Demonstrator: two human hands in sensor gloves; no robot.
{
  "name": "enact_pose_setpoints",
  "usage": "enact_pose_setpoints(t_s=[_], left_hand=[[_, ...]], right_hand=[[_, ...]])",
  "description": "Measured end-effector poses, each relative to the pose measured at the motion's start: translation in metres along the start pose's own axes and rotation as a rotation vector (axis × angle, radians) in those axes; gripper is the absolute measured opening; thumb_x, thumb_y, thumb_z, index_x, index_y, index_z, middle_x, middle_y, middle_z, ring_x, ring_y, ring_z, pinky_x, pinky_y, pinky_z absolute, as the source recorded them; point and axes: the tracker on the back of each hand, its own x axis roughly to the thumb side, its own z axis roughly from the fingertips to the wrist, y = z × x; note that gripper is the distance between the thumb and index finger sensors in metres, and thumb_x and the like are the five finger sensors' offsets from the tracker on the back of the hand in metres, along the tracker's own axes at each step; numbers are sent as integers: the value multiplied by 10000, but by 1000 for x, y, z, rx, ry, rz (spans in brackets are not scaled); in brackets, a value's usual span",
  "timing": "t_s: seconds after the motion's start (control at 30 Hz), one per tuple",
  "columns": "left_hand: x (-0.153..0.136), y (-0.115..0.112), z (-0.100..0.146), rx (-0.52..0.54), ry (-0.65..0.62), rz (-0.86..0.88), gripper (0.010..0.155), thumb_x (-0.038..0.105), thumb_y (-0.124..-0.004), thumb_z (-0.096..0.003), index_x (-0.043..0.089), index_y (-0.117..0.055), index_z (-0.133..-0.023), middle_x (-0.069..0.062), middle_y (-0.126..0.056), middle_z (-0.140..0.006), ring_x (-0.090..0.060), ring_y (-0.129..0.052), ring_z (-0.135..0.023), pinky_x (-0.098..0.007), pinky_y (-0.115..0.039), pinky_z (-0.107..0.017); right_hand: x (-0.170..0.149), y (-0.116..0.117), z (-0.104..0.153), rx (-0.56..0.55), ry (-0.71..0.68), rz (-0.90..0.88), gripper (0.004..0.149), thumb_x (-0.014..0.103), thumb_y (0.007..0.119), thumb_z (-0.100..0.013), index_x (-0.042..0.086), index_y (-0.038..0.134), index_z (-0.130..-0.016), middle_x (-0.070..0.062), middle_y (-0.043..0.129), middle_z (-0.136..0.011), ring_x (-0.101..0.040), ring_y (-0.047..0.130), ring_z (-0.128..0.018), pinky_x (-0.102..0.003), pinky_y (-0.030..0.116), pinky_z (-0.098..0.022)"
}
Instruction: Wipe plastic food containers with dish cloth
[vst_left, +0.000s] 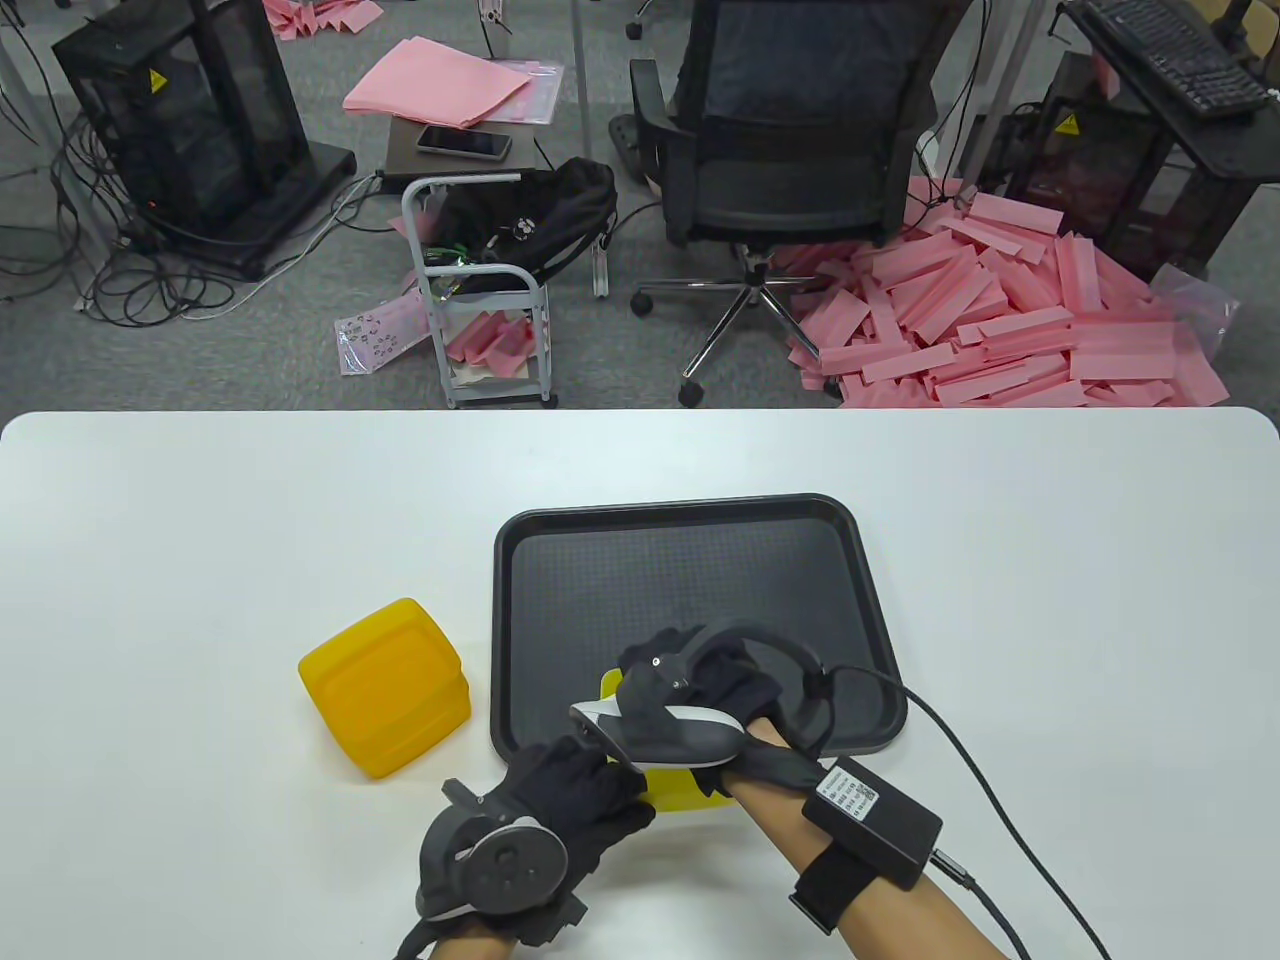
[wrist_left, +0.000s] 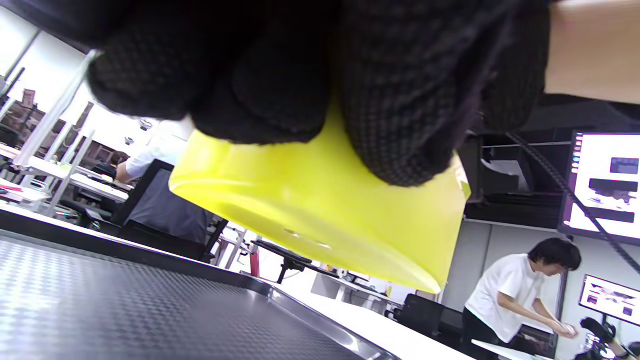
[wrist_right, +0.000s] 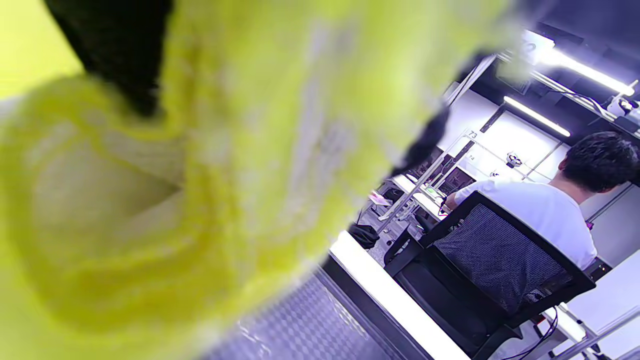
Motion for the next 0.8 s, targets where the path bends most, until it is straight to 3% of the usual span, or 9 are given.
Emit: enact_pose_setpoints(t_s=[0.43, 0.8], left_hand=[[-1, -3, 0, 37, 37, -32, 414, 540, -958, -327, 287, -1001, -652, -1, -1030, -437, -247, -1020, -385, -430, -873, -301], [-4, -4, -1, 37, 81, -20, 415, 539, -953, -333, 284, -996, -657, 7, -1034, -419, -239, -1027, -364, -431, -876, -283]], right_hand=[[-4, 6, 24, 4, -123, 9, 423, 301, 978, -411, 364, 854, -810, 28, 878, -918, -253, 1010, -531, -290, 965, -273], [6, -5, 31, 227, -183, -29, 402, 262, 915, -450, 401, 807, -811, 1, 847, -959, -297, 949, -619, -344, 919, -351]])
